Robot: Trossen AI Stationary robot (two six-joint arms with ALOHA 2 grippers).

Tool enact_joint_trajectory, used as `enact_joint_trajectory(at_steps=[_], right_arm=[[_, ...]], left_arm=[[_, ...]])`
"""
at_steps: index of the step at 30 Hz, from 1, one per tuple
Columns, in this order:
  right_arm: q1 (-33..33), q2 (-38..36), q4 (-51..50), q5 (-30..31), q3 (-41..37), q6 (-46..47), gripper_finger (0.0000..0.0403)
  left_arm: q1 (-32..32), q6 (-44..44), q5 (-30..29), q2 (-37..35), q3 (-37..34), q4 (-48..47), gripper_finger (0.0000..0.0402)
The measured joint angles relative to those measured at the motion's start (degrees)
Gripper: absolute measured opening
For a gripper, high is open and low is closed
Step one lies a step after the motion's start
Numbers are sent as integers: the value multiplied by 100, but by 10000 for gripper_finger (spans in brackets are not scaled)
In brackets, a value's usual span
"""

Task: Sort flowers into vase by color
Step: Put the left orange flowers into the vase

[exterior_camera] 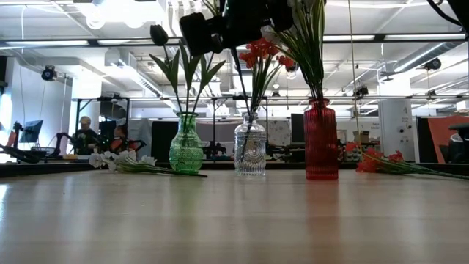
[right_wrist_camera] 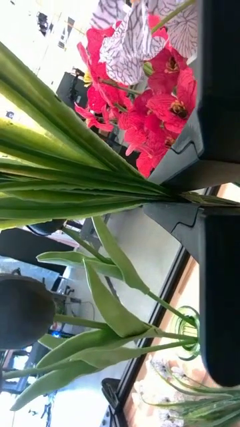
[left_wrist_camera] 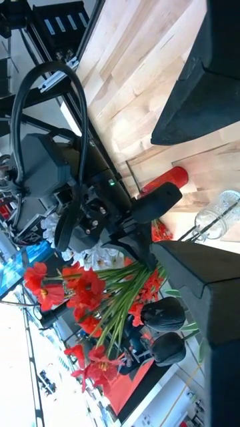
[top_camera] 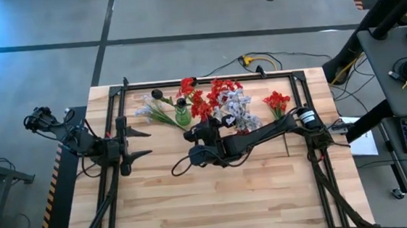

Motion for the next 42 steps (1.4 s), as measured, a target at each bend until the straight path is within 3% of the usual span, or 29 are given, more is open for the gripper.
enact_joint_trajectory(at_steps=[25, 42], right_arm=[[-121, -18, 28, 3, 295, -432, 18], [-165, 0, -7, 1, 47, 55, 18]], left_arm=[[-2, 20, 0, 2, 0, 0, 228], [-2, 22, 2, 2, 0, 0, 228]])
